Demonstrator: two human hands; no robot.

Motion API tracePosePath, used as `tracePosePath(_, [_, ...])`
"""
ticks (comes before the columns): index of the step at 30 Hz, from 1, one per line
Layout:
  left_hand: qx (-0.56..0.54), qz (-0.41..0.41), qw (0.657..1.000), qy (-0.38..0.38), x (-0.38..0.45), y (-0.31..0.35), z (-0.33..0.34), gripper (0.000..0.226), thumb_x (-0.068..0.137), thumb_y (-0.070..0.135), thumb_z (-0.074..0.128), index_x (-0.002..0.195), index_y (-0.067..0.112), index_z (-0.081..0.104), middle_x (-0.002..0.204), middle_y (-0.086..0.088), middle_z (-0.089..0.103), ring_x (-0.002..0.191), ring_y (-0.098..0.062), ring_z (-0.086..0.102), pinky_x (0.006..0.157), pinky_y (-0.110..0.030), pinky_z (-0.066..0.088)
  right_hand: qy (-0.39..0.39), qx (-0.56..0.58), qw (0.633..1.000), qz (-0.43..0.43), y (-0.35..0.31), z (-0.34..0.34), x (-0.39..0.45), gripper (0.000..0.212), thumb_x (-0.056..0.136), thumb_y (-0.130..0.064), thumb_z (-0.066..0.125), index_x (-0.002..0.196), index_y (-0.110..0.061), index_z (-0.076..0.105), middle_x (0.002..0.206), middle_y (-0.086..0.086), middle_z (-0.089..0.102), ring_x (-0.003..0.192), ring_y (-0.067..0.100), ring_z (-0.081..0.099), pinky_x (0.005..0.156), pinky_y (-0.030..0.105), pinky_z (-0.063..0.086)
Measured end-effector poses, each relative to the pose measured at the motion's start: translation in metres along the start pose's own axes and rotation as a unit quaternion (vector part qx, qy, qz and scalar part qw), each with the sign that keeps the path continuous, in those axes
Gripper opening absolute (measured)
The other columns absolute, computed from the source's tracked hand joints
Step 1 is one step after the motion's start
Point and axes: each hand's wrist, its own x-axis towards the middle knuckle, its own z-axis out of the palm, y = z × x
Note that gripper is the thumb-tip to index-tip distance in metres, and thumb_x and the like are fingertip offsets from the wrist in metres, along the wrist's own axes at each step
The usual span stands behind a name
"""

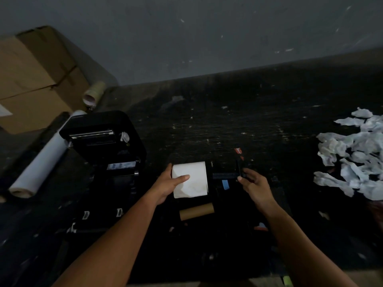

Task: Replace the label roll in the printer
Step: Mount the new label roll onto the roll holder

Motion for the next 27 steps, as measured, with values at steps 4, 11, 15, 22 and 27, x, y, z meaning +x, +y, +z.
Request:
tracePosePath(4, [-0.016, -0.002, 1.000, 0.007, -0.001, -0.001, 0.002, 0.051, 0.082, 0.015, 0.073, 0.127, 0.024, 0.052, 0.124, -0.007, 0.063, 0.113, -0.023, 0.060, 0.102, -0.042, 0.048, -0.008, -0.012, 0.999, -0.037, -0.003, 0.010, -0.003, 0.044, 0.088, -0.007, 0.061, 0.130, -0.009, 0.050, 0.122, 0.005, 0.058, 0.110, 0.013, 0.054, 0.097, 0.029, 0.042])
tracePosePath(11, [-0.035, -0.004, 0.999, 0.012, -0.007, -0.001, 0.005, 0.050, 0.082, 0.016, 0.072, 0.128, 0.022, 0.054, 0.121, -0.006, 0.064, 0.110, -0.021, 0.061, 0.093, -0.033, 0.050, -0.048, -0.071, 0.995, -0.054, 0.003, 0.033, 0.010, 0.040, 0.082, -0.002, 0.066, 0.121, -0.002, 0.055, 0.114, 0.014, 0.063, 0.114, 0.031, 0.058, 0.091, 0.028, 0.045])
tracePosePath(15, [-0.036, 0.003, 0.999, 0.015, -0.009, -0.002, 0.007, 0.055, 0.082, 0.015, 0.072, 0.133, 0.018, 0.051, 0.123, -0.006, 0.063, 0.110, -0.020, 0.061, 0.092, -0.032, 0.050, -0.089, -0.115, 0.988, -0.051, 0.003, 0.064, 0.013, 0.040, 0.081, -0.007, 0.068, 0.119, -0.009, 0.058, 0.115, 0.009, 0.064, 0.113, 0.024, 0.059, 0.099, 0.032, 0.043])
tracePosePath(22, [-0.043, 0.022, 0.998, 0.033, -0.015, -0.009, 0.009, 0.057, 0.081, 0.014, 0.073, 0.134, 0.018, 0.052, 0.120, -0.004, 0.066, 0.104, -0.014, 0.064, 0.086, -0.026, 0.053, -0.098, -0.101, 0.990, -0.003, 0.008, 0.074, 0.016, 0.064, 0.071, -0.065, 0.051, 0.126, -0.033, 0.053, 0.134, 0.005, 0.054, 0.121, 0.022, 0.052, 0.104, 0.046, 0.042])
tracePosePath(27, [-0.016, 0.052, 0.998, 0.043, -0.019, -0.013, 0.009, 0.065, 0.080, 0.020, 0.075, 0.138, 0.025, 0.045, 0.126, 0.001, 0.062, 0.111, -0.011, 0.060, 0.092, -0.028, 0.052, -0.129, -0.057, 0.989, 0.039, -0.010, 0.083, 0.008, 0.095, 0.058, -0.081, 0.057, 0.138, -0.034, 0.040, 0.137, -0.005, 0.049, 0.126, 0.021, 0.047, 0.107, 0.047, 0.038])
